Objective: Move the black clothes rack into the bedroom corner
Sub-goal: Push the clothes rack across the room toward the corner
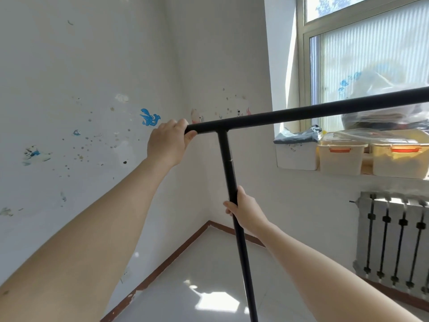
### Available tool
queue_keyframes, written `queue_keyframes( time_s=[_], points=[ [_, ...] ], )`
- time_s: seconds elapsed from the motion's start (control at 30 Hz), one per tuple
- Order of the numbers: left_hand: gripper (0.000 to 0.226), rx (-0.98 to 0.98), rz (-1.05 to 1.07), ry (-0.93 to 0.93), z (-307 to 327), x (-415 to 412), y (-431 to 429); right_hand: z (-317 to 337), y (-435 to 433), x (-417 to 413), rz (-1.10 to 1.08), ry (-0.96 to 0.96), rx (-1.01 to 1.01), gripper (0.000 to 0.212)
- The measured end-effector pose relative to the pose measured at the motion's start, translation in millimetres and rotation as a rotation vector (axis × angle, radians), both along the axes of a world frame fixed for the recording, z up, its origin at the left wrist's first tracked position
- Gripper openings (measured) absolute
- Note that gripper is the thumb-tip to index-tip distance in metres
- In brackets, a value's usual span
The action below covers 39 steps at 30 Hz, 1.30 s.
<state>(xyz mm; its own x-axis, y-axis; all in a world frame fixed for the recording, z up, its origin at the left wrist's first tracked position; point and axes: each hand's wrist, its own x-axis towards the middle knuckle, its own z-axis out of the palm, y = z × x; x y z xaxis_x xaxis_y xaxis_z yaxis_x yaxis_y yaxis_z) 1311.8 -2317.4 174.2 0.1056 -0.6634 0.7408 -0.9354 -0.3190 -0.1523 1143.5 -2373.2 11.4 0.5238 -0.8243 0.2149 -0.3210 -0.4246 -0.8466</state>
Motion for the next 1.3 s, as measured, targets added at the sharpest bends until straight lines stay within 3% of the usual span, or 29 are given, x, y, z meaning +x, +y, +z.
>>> queue_keyframes(
  time_s=[0.3, 0.9, 1.3],
  points=[
    [0.039, -0.024, -0.006, -0.008, -2, 99, -40, 0, -41, 100, 0.0, -0.007, 0.029, 0.025],
    [0.026, 0.017, 0.159, 0.038, 0, 336, -69, -1, -101, 345, 0.24, 0.039, -0.003, 0.03],
    [0.036, -0.023, 0.183, 0.163, -9, 501, -58, -5, -97, 515, 0.267, 0.038, -0.049, 0.027]
  ],
)
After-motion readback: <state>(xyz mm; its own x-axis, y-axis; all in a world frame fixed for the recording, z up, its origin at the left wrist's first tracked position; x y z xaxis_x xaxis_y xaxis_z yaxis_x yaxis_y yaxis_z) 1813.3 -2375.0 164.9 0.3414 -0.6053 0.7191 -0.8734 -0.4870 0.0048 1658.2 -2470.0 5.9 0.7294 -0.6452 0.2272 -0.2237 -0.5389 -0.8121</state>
